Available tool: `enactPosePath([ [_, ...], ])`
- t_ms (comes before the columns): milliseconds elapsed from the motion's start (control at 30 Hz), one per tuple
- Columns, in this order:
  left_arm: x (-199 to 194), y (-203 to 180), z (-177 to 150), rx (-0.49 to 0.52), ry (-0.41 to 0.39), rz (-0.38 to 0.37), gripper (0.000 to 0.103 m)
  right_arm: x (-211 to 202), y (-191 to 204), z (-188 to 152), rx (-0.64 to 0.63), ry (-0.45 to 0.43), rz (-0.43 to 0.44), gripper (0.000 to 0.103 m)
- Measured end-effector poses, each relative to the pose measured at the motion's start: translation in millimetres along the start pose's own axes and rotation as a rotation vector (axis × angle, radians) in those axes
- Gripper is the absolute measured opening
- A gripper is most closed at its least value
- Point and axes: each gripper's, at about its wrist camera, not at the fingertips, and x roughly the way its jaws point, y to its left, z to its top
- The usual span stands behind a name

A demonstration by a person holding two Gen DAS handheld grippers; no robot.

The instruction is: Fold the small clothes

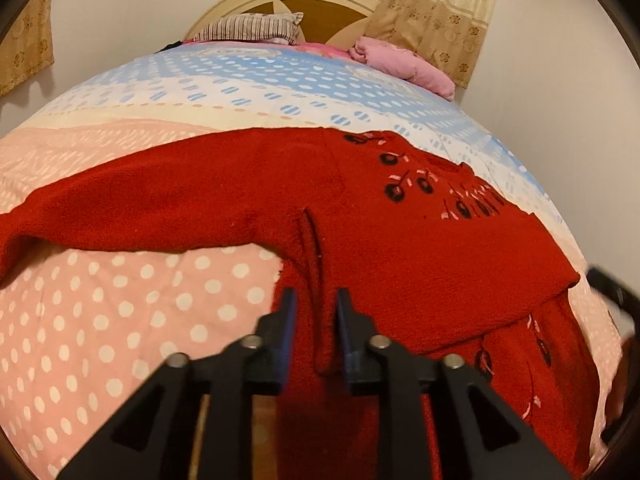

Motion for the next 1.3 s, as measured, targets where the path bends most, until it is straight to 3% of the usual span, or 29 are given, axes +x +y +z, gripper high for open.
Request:
enactPosePath([
  [100, -1, -6, -2, 0.037, -0.002, 0.006, 0.047, 32, -25, 8, 0.06, 0.076, -0.029, 0.074],
  [167, -3, -8, -3, 0.049, -0.008, 0.049, 0.079, 55, -43, -2, 0.109, 0.183, -0.068, 0.074],
  [200, -3, -6, -3, 0.04, -0.007, 0.065, 0.083, 56, -51, -10, 0.127, 0.168, -0.054, 0.074],
  [233, -4, -3, -3, 0.03, -0.008, 0.056, 0.084, 50, -50, -13, 0.121, 0.141, -0.047, 0.074],
  [367, 1, 5, -4, -0.01, 0.019, 0.045, 0.084, 37, -30, -13, 0.09, 0.171, -0.099, 0.074],
  [467, -2, 4, -5, -0.007, 0.012, 0.05, 0.084, 28, -9, 1, 0.056, 0.12, -0.067, 0.074],
  [567, -9, 11, -8, -0.015, 0.005, 0.057, 0.085, 36, 5, 6, -0.006, 0.086, -0.092, 0.075],
  [667, -21, 27, -15, -0.034, -0.002, 0.058, 0.085, 71, -3, -6, 0.02, 0.217, -0.101, 0.075],
  [733, -33, 41, -19, -0.027, -0.018, 0.08, 0.085, 67, 4, -16, -0.044, 0.167, -0.125, 0.075],
  [833, -49, 64, -24, -0.009, -0.042, 0.143, 0.085, 58, 15, -16, -0.066, 0.175, -0.165, 0.075],
  [967, -69, 101, -23, -0.02, -0.063, 0.228, 0.085, 47, 47, 6, -0.085, 0.107, -0.067, 0.075],
  [1067, -81, 135, -21, -0.077, -0.081, 0.296, 0.085, 56, 77, 10, -0.132, 0.091, 0.025, 0.075],
  [1133, -87, 162, -20, -0.142, -0.087, 0.326, 0.085, 74, 96, 5, -0.165, 0.127, 0.07, 0.075],
  [1167, -90, 176, -20, -0.18, -0.093, 0.34, 0.085, 89, 109, -4, -0.203, 0.186, 0.111, 0.075],
  [1200, -94, 193, -20, -0.231, -0.103, 0.358, 0.085, 100, 119, -14, -0.246, 0.219, 0.115, 0.076],
  [1300, -103, 233, -24, -0.371, -0.114, 0.337, 0.084, 101, 135, -31, -0.362, 0.151, 0.016, 0.08],
])
